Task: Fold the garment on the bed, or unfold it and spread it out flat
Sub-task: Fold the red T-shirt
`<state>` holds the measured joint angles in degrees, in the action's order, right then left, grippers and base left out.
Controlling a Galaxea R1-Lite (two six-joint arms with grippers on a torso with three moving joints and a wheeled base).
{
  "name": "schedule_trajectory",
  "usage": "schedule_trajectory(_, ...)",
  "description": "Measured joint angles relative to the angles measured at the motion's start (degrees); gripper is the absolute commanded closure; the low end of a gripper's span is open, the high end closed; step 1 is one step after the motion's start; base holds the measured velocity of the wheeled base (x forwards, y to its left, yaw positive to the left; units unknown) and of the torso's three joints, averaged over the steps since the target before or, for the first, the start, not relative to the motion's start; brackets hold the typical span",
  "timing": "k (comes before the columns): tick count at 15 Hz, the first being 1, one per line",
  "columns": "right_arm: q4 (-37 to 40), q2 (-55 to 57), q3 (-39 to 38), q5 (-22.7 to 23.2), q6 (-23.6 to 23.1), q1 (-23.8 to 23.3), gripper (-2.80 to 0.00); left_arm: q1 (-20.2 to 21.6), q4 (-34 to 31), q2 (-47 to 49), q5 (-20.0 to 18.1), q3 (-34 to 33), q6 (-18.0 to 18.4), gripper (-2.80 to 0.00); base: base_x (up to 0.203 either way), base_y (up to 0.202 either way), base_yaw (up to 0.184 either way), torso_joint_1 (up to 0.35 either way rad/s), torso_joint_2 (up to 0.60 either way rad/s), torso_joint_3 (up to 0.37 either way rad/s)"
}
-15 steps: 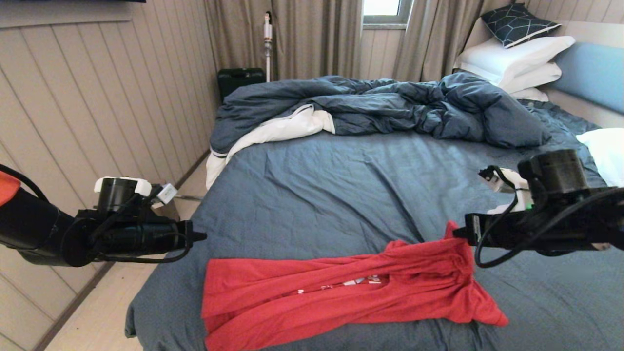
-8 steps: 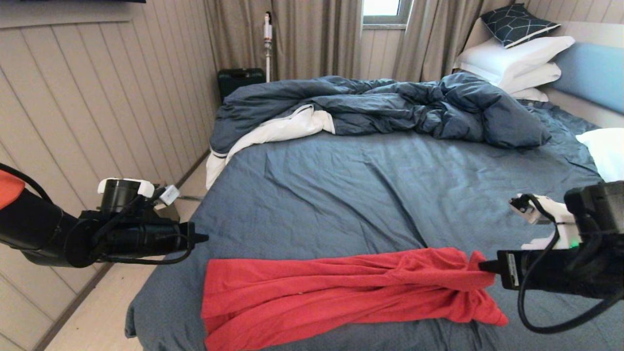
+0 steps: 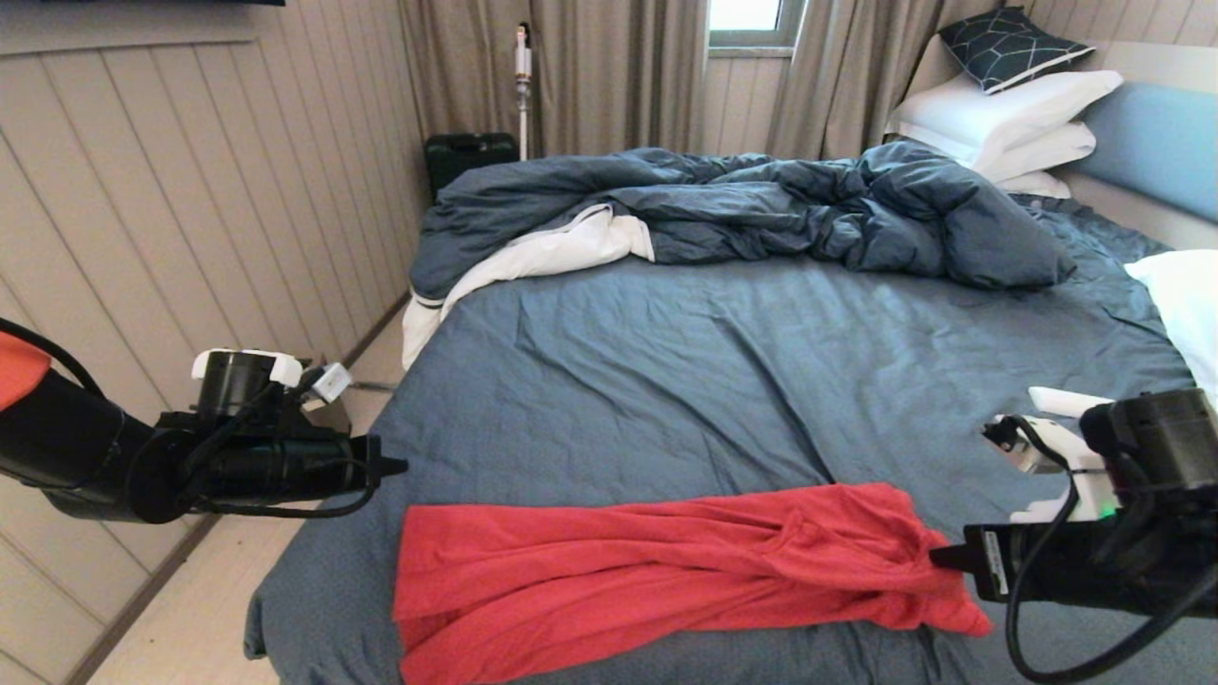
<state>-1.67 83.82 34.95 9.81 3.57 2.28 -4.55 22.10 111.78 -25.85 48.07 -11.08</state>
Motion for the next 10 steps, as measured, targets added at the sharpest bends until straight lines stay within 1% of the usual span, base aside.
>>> schedule_trajectory(5, -0.2, 0.2, 1.8, 0.1, -0.3, -0.1, -2.80, 0.0, 0.1, 0.0, 0.0, 0.0, 0.0, 0.00, 0.000, 0.000, 0.000, 0.000, 0.00, 0.000)
schedule_trajectory(10, 0.4, 1.8, 5.0, -0.1, -0.4, -1.6, -2.80, 0.0, 0.1, 0.0, 0.1, -0.1, 0.0, 0.00, 0.000, 0.000, 0.000, 0.000, 0.00, 0.000)
